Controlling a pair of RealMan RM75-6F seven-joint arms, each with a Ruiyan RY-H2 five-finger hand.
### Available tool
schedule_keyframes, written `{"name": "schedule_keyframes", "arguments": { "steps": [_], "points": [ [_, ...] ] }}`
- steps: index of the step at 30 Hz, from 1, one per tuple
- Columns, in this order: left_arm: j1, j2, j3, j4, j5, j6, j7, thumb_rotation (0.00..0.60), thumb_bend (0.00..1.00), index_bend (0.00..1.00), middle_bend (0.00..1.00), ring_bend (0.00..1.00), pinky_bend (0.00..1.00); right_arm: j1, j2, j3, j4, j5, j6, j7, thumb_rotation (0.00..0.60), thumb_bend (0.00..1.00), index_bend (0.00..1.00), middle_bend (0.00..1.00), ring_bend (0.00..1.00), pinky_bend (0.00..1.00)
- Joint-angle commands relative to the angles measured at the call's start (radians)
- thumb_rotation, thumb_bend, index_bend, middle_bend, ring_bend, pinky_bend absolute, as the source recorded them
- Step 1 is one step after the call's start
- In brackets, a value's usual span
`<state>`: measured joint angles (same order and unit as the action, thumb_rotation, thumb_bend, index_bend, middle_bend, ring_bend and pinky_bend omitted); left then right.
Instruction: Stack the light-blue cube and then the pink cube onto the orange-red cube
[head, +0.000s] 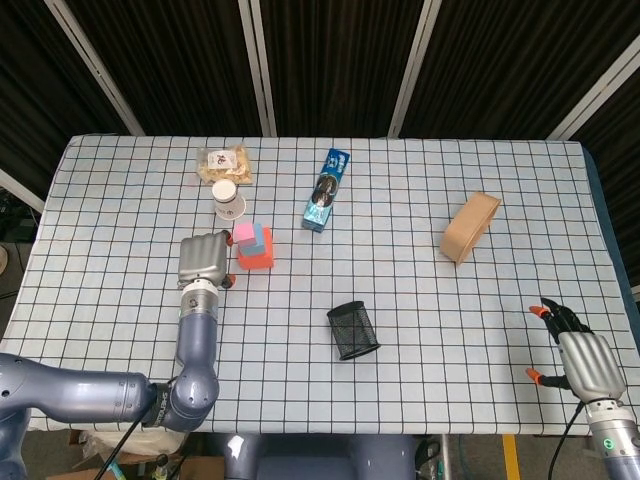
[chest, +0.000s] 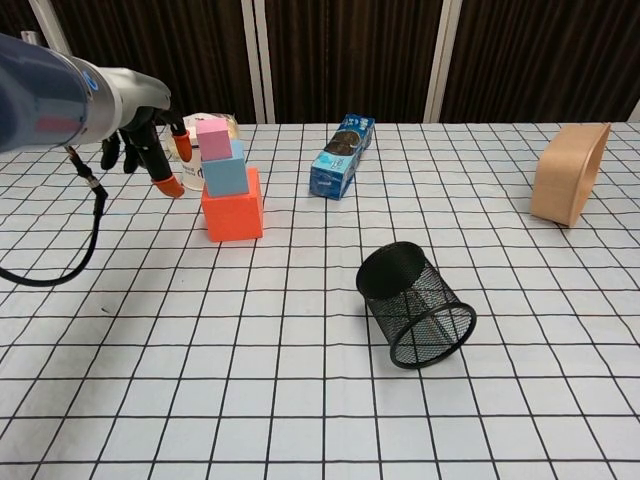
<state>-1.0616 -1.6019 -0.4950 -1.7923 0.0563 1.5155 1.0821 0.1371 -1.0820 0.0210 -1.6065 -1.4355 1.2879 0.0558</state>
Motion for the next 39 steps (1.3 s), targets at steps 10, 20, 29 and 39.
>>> {"name": "schedule_keyframes", "arguments": {
  "steps": [10, 20, 29, 39],
  "points": [
    [0.294, 0.34, 0.15, -0.447, 0.349, -0.119, -0.272, 0.6, 0.31, 0.31, 0.7, 0.54, 0.58, -0.001, 0.0, 0.0, 0.001, -0.013, 0.01, 0.011, 0.6, 0.14, 0.19, 0.11, 0.13, 0.35],
    [0.693, 0.485, 0.555, -0.249, 1.199, -0.09, -0.694, 0.6, 0.22, 0.21, 0.37, 0.21, 0.3, -0.005, -0.015, 0.004, -0.005, -0.014, 0.031, -0.034, 0.6, 0.14, 0.19, 0.11, 0.13, 0.35],
    [0.817, 0.352, 0.6, 0.127, 1.369, 0.038, -0.718, 0.6, 0.2, 0.13, 0.18, 0.07, 0.14, -0.012, -0.045, 0.015, 0.017, -0.012, 0.065, -0.081, 0.6, 0.14, 0.14, 0.11, 0.13, 0.35],
    [0.842, 0.342, 0.59, 0.161, 1.42, 0.025, -0.752, 0.6, 0.2, 0.08, 0.16, 0.07, 0.14, -0.02, -0.053, 0.029, 0.016, -0.008, 0.095, -0.096, 0.6, 0.14, 0.14, 0.11, 0.13, 0.35]
  ]
}}
